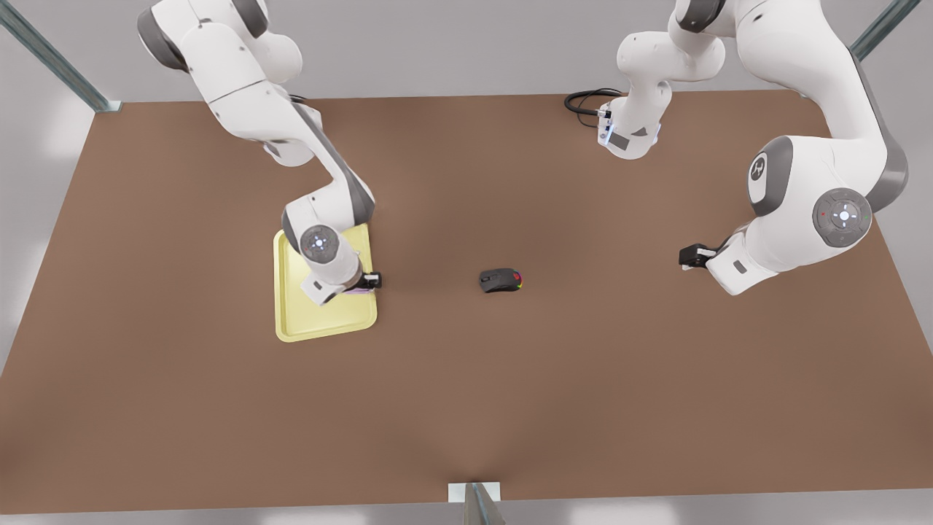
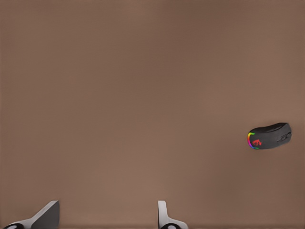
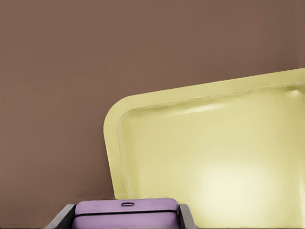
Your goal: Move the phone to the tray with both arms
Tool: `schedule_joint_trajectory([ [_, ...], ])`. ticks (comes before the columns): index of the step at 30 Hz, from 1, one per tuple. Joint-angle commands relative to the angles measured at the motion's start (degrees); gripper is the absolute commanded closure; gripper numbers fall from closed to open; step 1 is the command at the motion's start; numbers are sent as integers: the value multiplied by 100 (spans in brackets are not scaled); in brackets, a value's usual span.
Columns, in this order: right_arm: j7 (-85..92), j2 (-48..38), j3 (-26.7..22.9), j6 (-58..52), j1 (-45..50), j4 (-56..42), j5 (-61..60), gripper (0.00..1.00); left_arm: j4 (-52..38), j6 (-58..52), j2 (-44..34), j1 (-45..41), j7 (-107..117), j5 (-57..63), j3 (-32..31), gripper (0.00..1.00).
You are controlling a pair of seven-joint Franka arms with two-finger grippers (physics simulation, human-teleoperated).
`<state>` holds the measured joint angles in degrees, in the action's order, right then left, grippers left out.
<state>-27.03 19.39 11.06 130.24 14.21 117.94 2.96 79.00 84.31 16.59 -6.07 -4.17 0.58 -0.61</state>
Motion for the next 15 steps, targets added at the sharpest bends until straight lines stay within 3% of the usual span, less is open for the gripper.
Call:
schedule_joint_trajectory([
  [1, 1639, -182, 1, -192, -208, 334, 21, 23, 2, -3, -7, 0, -5, 3, 0, 0],
  [6, 2167, -164, -8, 45, -445, 1046, 21, 21, 2, -3, -7, 0, -5, 3, 0, 0],
  [7, 2211, -155, -8, 71, -445, 1047, 21, 16, -7, -3, -7, 0, -5, 3, 0, 0],
  [8, 2211, -120, -8, 89, -445, 1046, 21, 0, 2, 6, -7, 0, -5, 3, 0, 0],
  [11, 2211, -94, -8, 80, -445, 1029, 21, 0, 2, 6, -7, 0, -5, 3, 0, 0],
  [12, 2220, -129, -8, 19, -454, 959, 21, 0, 1, 6, -7, 0, -5, 3, 0, 0],
  [14, 2132, -383, -16, -1088, -445, 28, 29, 0, 1, -3, -24, 0, -5, 3, 0, 0],
  [15, 2149, -603, -227, -1335, -454, -307, 38, 0, -7, 6, -51, 0, 4, 12, 0, 0],
])
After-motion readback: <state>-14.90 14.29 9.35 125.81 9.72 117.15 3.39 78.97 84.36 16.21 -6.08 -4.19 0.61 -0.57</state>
